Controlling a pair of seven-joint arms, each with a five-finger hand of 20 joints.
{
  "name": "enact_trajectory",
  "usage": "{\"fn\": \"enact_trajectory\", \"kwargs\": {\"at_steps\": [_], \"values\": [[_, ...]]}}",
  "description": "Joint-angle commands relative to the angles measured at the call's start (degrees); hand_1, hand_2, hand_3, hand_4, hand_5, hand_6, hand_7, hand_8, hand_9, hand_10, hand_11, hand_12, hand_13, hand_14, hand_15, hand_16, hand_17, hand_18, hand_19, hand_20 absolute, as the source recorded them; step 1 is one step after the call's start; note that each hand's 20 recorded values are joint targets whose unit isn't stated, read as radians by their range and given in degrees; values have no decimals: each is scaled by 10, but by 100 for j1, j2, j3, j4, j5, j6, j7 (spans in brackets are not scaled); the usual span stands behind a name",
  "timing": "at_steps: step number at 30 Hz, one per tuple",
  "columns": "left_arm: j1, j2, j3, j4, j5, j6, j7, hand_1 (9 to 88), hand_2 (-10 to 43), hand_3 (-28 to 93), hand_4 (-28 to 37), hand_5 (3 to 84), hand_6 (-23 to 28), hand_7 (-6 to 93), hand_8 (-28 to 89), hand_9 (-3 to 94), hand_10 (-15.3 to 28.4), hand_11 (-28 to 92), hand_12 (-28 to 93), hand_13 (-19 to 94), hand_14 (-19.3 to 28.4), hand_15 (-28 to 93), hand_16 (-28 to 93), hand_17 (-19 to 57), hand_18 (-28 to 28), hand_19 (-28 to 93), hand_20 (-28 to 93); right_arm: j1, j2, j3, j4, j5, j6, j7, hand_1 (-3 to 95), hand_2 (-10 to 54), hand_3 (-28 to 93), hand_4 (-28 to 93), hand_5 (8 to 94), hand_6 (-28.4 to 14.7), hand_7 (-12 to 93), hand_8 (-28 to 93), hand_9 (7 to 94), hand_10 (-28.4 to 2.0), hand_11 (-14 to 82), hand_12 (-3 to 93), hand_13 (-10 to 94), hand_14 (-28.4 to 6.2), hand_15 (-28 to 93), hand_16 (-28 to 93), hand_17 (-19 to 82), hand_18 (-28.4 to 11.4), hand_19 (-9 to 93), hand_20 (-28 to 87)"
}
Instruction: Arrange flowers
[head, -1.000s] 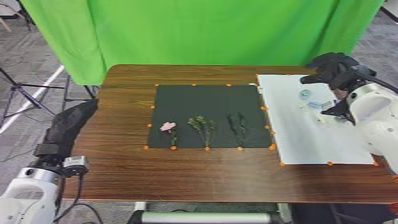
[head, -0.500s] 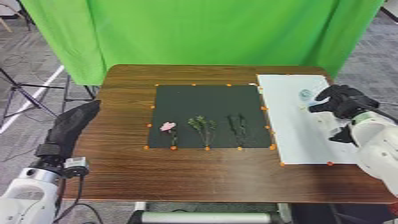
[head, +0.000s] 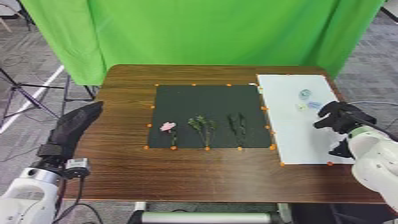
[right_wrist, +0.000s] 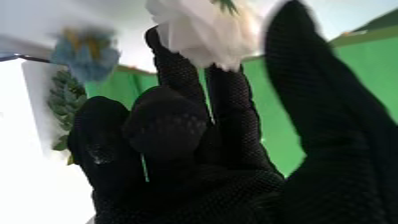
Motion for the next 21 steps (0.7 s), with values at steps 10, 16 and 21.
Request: {"fn": "enact_trajectory", "kwargs": {"at_steps": [10,16,21], "values": [[48,-16,-94,-56,16,-23,-36,224,-23,599,-263,389,46,89,-49,323,133,114,119,243,142,48,8,6,79,38,103,788,197,-799,-117,-237,1730,75,648,-95,554,-154,781,2,221,97,841,-85,95,450,869,-17,711,314,622,-141,932,676],[141,9,-200,-67,-71,31,-25,223,-21,599,-263,390,47,90,-49,326,133,116,119,244,143,48,8,7,79,40,102,2968,220,-2257,-522,468,1509,-260,646,-95,557,-149,788,7,225,94,844,-101,89,452,865,-14,713,322,622,-138,932,682],[181,-19,-169,-72,-158,61,-34,222,-20,598,-262,389,47,91,-49,327,135,118,118,246,143,49,8,7,79,39,102,5386,-593,-4564,-297,757,1278,-809,644,-95,559,-150,791,11,231,86,846,-106,81,452,862,-13,718,327,622,-137,932,689]]}}
